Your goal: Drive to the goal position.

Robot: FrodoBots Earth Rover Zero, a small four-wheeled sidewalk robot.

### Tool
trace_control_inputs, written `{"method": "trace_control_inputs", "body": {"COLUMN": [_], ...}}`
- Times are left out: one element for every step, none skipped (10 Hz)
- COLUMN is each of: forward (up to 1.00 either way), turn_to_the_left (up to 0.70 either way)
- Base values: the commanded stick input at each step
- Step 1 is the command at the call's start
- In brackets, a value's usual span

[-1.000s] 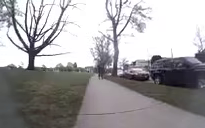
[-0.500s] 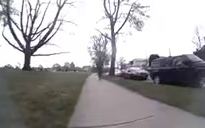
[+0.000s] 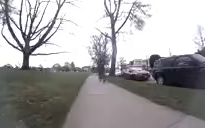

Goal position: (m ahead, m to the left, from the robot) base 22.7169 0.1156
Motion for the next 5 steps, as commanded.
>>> {"method": "trace_control_inputs", "body": {"forward": [0.7, 0.7, 0.7, 0.7, 0.7], "turn_to_the_left": [0.22, 0.03, 0.0, 0.0, 0.0]}}
